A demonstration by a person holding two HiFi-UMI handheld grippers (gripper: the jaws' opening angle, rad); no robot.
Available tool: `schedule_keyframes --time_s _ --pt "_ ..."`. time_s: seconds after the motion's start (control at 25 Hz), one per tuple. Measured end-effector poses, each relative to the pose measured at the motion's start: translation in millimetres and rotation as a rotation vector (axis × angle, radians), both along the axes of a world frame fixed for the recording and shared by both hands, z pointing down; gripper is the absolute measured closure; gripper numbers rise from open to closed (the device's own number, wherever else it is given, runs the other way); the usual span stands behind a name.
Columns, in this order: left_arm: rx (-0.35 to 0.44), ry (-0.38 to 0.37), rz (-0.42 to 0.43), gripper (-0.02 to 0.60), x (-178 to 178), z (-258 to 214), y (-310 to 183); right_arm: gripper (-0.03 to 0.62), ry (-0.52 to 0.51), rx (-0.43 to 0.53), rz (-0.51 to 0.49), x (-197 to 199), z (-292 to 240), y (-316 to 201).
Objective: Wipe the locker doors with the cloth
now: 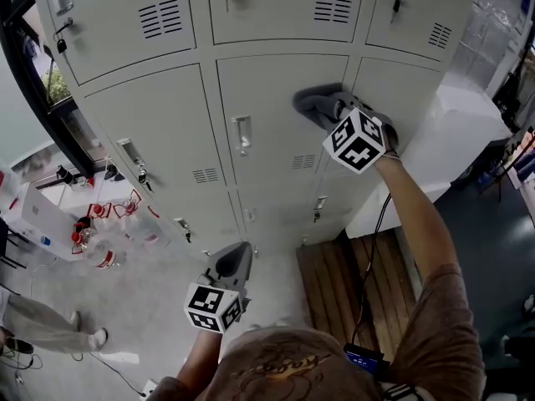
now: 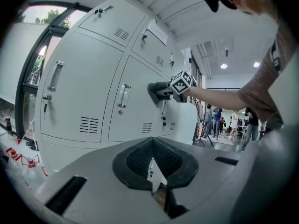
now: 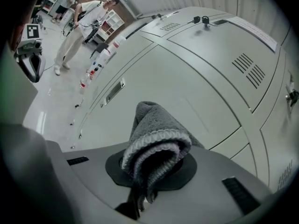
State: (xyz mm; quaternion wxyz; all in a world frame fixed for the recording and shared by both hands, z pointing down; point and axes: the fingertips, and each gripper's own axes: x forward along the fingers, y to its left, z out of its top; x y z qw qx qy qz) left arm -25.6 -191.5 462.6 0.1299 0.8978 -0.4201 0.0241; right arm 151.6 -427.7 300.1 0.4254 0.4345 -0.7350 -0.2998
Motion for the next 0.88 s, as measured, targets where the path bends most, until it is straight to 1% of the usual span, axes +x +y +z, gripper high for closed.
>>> schedule_keyframes --time_s 0.16,0.32,0.52,0.72,0.88 --pt "-0.004 -0.001 0.002 0.580 1.7 1.7 0.7 0.560 0.016 -0.046 -0.003 -2.5 32.1 0.4" --pt "-0.008 -0.001 -0.002 0.580 2.2 2.5 0.5 0.560 0.002 -0.112 -0.007 -5.0 65.2 1.0" --pt "-0.012 0.000 -0.011 0.580 -0.4 4.1 -1.0 0.560 0.015 -0.154 -0.011 -5.6 98.6 1.2" --pt "-0.019 -0.001 -0.019 0.580 -0.9 6.5 -1.3 0.562 0.014 -0.218 -0.007 -5.1 134.6 2.2" --pt "-0.023 -0.004 -0.027 0.580 -2.3 7.7 -2.3 0.561 0.050 -0.243 -0.009 -4.8 159.0 2.2"
